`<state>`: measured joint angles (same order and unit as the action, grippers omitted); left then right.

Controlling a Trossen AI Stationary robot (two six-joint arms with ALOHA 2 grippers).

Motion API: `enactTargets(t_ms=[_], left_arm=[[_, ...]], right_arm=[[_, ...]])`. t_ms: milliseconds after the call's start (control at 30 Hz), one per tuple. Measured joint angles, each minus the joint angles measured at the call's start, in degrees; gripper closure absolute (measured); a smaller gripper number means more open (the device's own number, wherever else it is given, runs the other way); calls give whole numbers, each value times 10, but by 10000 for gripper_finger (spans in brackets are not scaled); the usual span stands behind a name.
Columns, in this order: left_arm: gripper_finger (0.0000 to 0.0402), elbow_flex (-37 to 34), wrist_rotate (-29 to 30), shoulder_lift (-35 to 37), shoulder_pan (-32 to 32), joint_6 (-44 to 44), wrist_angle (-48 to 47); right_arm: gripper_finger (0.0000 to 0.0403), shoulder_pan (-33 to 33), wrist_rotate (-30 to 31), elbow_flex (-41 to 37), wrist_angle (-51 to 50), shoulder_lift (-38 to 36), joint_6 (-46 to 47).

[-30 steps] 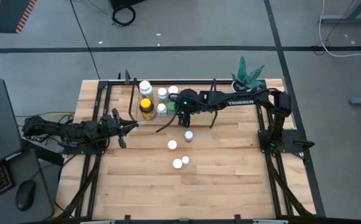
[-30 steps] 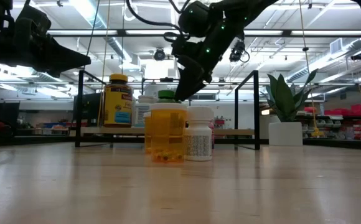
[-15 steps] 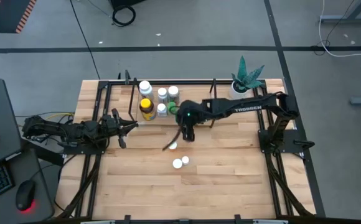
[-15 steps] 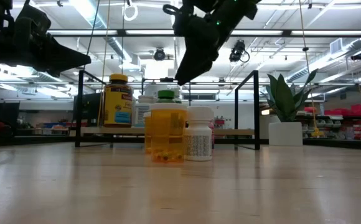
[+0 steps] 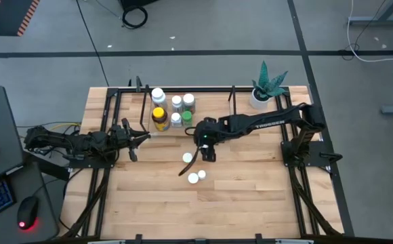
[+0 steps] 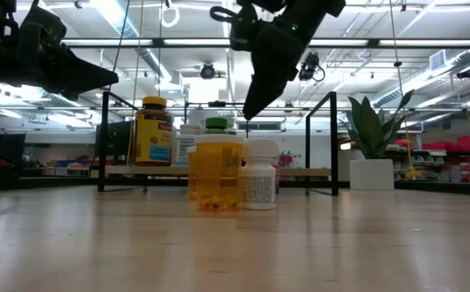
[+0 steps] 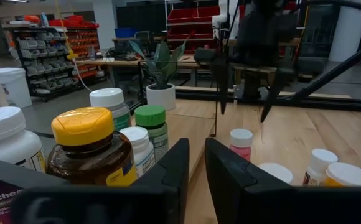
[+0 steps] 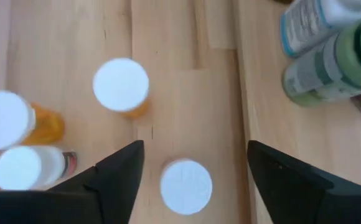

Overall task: Pick and place medicine bottles onto shelf by color
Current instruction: Put the pink pill bottle on the shelf

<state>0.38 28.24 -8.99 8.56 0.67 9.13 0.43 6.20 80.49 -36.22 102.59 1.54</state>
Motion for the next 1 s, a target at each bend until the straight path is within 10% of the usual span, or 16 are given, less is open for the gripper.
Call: enactTargets(t_ms=[367, 1000], left_arm=[[346, 0, 0, 0, 0, 0, 0], [344, 0, 0, 0, 0, 0, 0]], right_arm=[[60, 0, 2, 0, -7, 43, -1], [123, -5, -16, 0, -30, 75, -2]])
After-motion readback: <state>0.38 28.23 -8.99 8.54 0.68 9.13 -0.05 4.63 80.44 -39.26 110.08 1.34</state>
